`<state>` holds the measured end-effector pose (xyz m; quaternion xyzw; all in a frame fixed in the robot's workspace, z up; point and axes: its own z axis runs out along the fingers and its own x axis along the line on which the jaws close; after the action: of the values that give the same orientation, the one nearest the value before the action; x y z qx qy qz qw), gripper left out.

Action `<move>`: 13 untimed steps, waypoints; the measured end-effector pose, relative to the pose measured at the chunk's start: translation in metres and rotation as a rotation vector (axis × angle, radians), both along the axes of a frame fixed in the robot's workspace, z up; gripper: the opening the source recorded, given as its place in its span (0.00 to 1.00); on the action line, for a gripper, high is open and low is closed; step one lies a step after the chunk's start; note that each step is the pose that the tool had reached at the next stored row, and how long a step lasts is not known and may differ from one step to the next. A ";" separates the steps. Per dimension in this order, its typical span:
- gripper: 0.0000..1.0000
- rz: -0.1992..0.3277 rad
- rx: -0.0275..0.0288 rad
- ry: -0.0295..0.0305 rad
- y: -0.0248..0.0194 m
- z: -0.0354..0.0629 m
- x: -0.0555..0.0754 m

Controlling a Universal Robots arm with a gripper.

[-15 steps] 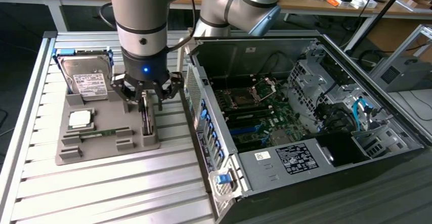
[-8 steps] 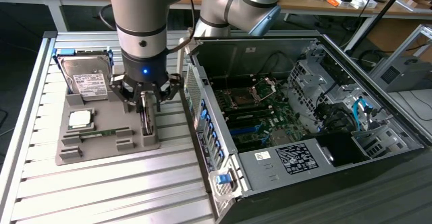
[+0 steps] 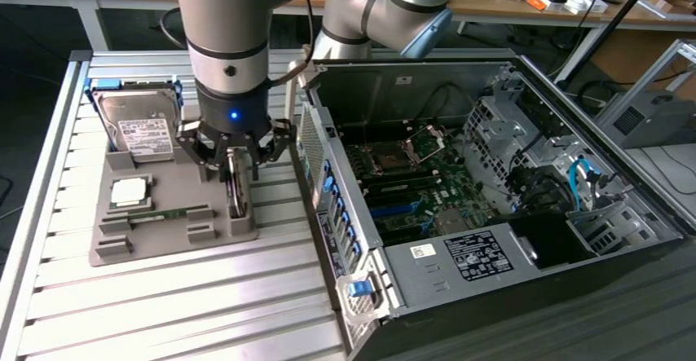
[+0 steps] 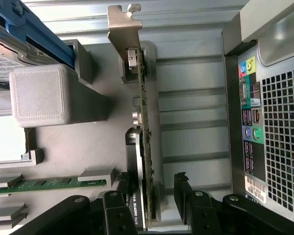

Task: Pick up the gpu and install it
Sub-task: 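Pick up the gpu and move the gpu toward the slot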

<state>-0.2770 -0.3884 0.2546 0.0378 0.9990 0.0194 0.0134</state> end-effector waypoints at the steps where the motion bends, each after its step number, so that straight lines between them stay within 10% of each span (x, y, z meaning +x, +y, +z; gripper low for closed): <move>1: 0.48 0.000 0.0002 -0.0005 0.0000 0.0004 0.000; 8: 0.48 0.000 -0.0001 -0.0002 0.0003 0.0048 -0.001; 13: 0.48 0.000 0.0000 -0.0003 0.0091 0.0048 -0.002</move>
<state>-0.2793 -0.3793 0.2594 0.0378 0.9990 0.0194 0.0135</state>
